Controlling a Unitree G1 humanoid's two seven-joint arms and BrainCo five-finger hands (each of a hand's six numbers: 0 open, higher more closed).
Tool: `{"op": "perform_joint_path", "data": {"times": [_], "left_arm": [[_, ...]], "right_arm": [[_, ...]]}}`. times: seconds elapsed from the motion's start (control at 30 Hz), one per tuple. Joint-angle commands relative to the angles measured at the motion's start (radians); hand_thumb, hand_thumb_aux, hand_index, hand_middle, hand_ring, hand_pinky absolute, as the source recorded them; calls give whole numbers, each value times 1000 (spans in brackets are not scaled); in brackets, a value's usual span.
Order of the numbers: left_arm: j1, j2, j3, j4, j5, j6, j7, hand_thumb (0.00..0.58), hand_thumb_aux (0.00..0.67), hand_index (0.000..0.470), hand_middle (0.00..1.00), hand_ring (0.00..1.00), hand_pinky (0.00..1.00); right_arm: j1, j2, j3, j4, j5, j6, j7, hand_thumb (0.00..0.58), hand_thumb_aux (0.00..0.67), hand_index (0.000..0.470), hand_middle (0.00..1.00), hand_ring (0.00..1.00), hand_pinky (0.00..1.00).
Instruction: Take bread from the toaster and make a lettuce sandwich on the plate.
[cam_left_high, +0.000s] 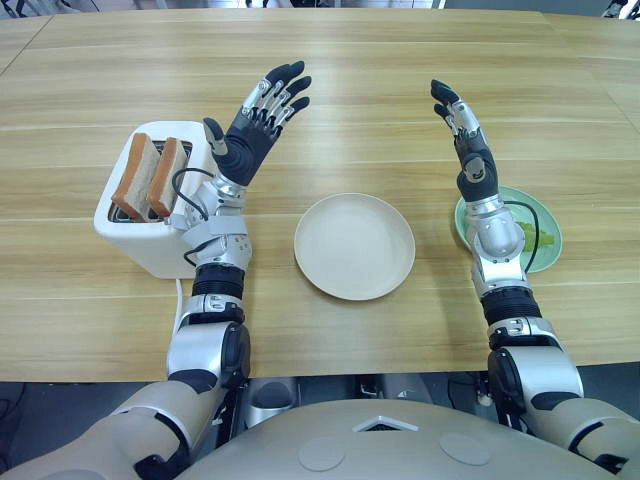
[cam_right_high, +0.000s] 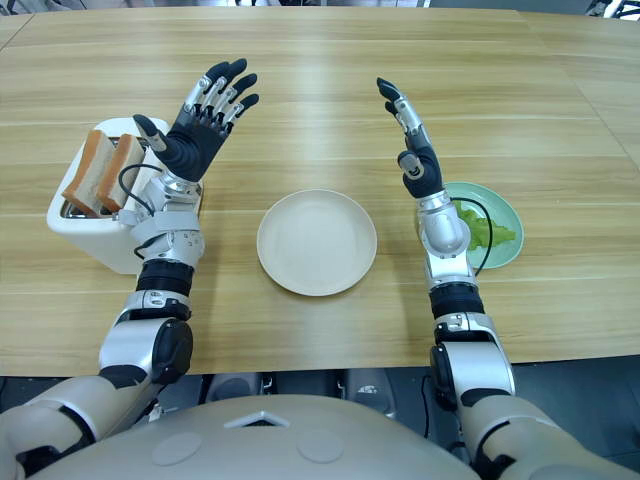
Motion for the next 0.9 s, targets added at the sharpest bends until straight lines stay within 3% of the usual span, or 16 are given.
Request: {"op": "perform_joint_path", "data": {"times": [0.03,0.53,0.73,0.9], "left_arm": [[12,9,-13,-4,14,-2,1,0,0,0,0,0,0],[15,16,-24,-21,8,3,-5,0,0,0,0,0,0],[119,34,-26,-391,-201,223,-28,0,0,0,0,0,0],[188,91,21,-790,-296,333,129,0,0,0,0,0,0]], "right_arm": [[-1,1,10,11,3,2,4,0,0,0,0,0,0],[10,4,13,-10,31,5,22,0,0,0,0,0,0],[7,3,14,-16,50,8,42,0,0,0,0,0,0],[20,9,20,-33,61,9,52,0,0,0,0,0,0]]}}
